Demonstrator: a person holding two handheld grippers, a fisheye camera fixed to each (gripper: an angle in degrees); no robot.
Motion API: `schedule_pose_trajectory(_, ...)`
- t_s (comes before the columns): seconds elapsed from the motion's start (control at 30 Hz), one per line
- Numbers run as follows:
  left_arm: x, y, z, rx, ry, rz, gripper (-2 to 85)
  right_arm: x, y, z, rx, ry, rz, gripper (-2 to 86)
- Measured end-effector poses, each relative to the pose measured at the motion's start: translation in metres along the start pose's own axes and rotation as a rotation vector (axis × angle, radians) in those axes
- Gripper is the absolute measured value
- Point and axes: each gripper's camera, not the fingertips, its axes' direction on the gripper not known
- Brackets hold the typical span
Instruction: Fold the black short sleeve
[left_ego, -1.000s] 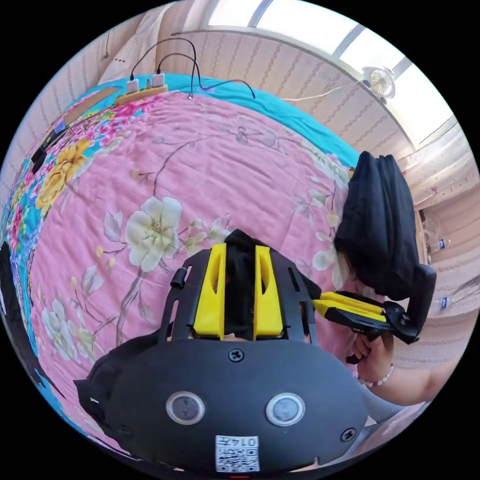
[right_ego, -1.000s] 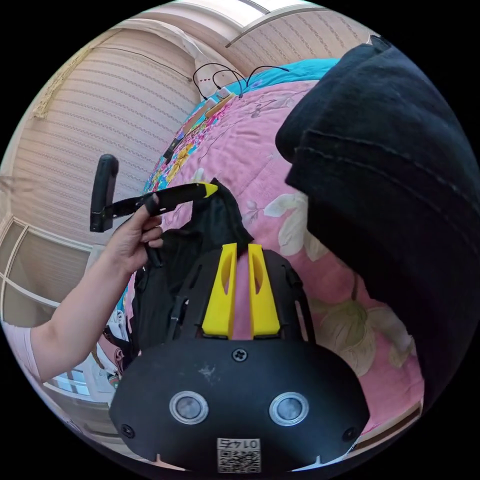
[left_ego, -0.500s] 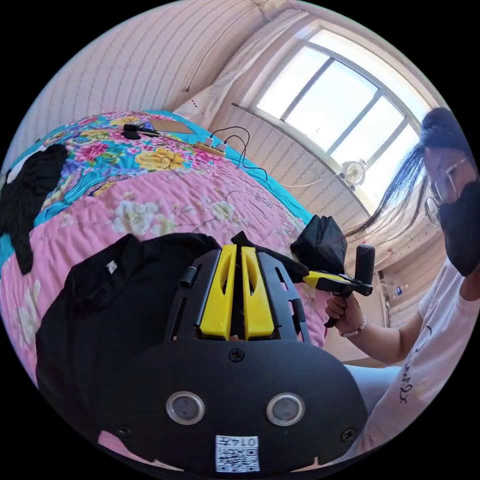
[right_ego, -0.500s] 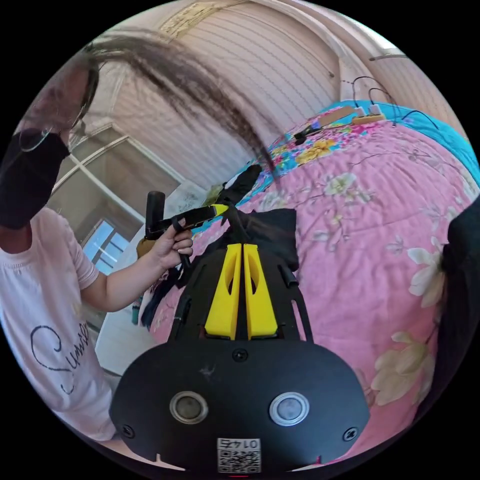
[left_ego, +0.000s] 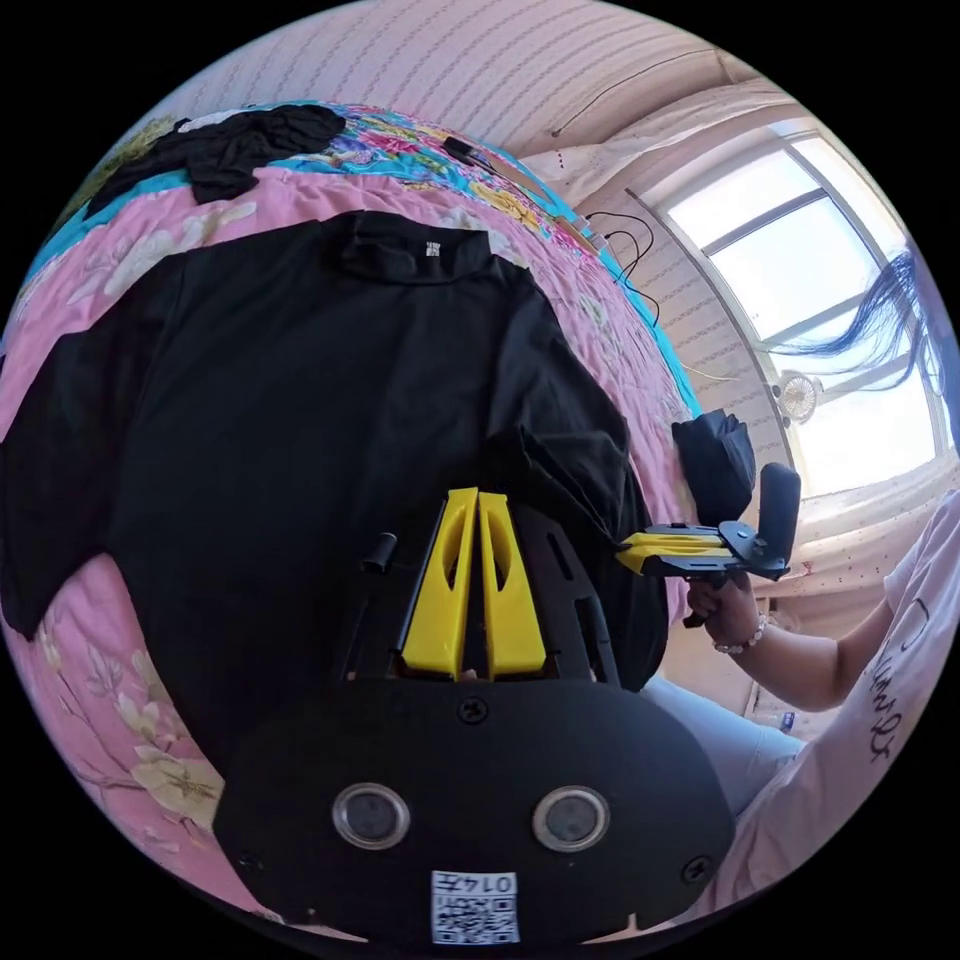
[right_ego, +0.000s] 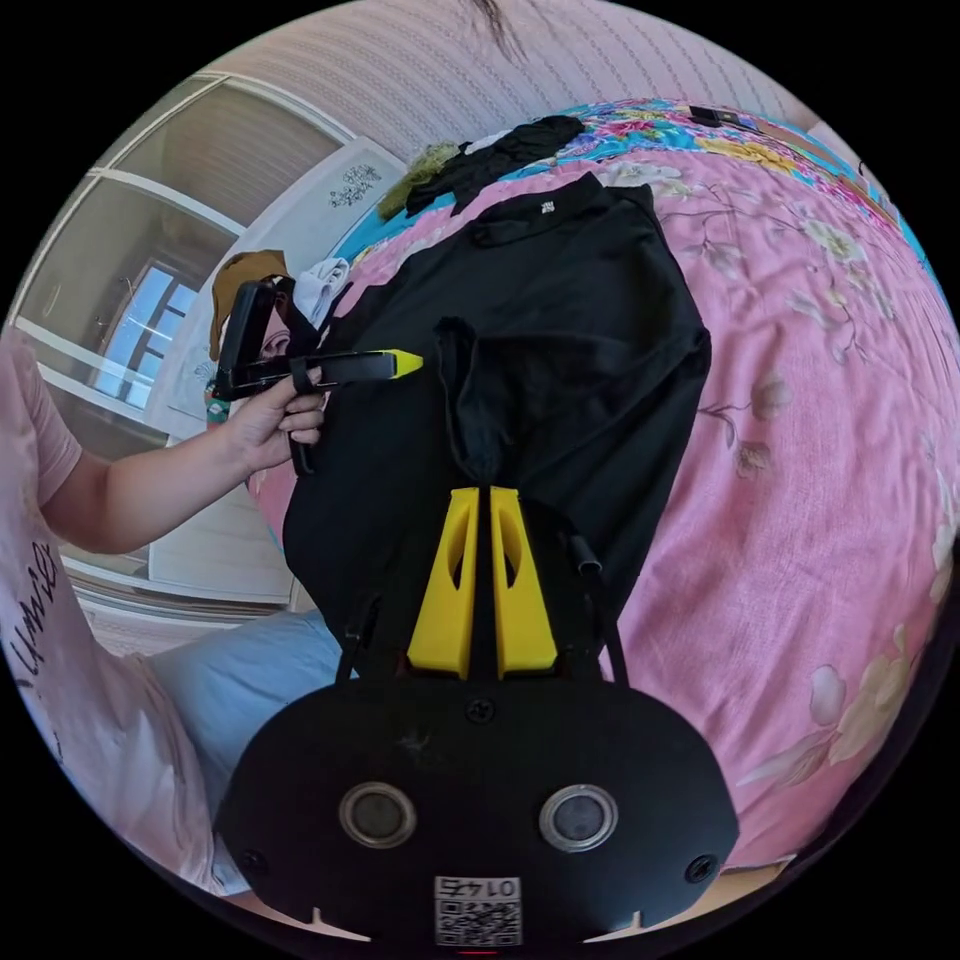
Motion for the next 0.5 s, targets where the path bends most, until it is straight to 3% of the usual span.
schedule_pose_trajectory(0.1, 0.003, -0.008, -0.006, -0.017, -0.008, 0.006, 0.8, -0.004, -0.004, 0.004, -0.060, 0.008, -0.019, 1.3)
schedule_pose_trajectory(0.23, 0.024, -0.033, -0.006, -0.021, -0.111, 0.116, 5.6, -0.011, -0.012, -0.006, 0.009, 0.024, -0.023, 1.5)
schedule_pose_trajectory(0.33, 0.026, -0.038, 0.011, -0.093, -0.194, 0.152, 1.9, -0.017, -0.025, -0.002, 0.045, 0.027, -0.032, 1.5)
schedule_pose_trajectory(0.5, 0.008, -0.023, 0.012, -0.163, -0.197, 0.077, -0.4, -0.018, -0.036, 0.027, -0.058, 0.013, -0.013, 1.5)
